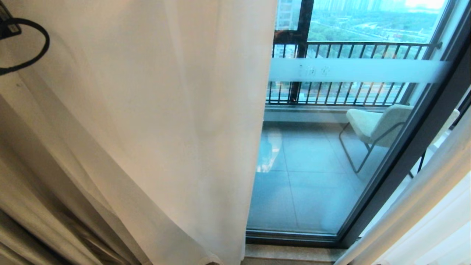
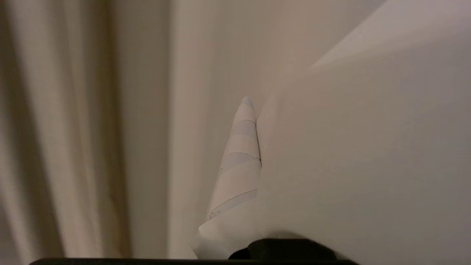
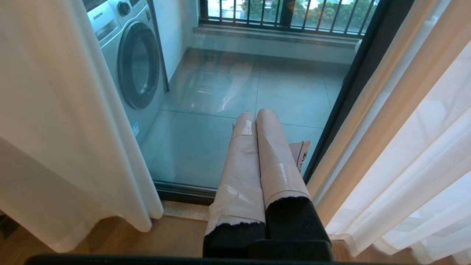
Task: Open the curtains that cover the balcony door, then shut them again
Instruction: Pull the inner curtains open on both sides
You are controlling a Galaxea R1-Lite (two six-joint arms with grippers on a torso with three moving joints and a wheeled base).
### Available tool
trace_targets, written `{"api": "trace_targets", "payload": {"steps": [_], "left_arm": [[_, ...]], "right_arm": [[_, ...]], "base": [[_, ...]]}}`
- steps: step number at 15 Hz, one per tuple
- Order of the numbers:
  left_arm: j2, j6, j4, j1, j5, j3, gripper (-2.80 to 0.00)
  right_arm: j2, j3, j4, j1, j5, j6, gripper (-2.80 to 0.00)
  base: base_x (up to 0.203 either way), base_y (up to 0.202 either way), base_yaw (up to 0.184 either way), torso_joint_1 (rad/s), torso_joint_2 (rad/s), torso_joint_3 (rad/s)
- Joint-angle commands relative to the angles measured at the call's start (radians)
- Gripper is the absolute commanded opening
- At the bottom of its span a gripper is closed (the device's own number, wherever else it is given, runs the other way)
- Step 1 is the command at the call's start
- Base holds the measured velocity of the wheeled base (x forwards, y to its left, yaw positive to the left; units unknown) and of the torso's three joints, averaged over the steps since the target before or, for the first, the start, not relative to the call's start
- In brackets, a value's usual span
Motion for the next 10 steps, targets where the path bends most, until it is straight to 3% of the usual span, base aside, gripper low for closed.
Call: {"api": "trace_targets", "payload": {"steps": [1,10], "left_arm": [[0.033,-0.014,-0.004,0.086,0.003,-0.046,-2.8],[0.166,-0.071,-0.005,0.387,0.008,-0.212,-2.8]], "right_arm": [[0.0,0.0,0.0,0.0,0.001,-0.001,-2.8],[0.0,0.0,0.0,0.0,0.001,-0.001,-2.8]], "base": [[0.0,0.0,0.0,0.0,0.0,0.0],[0.0,0.0,0.0,0.0,0.0,0.0]]}}
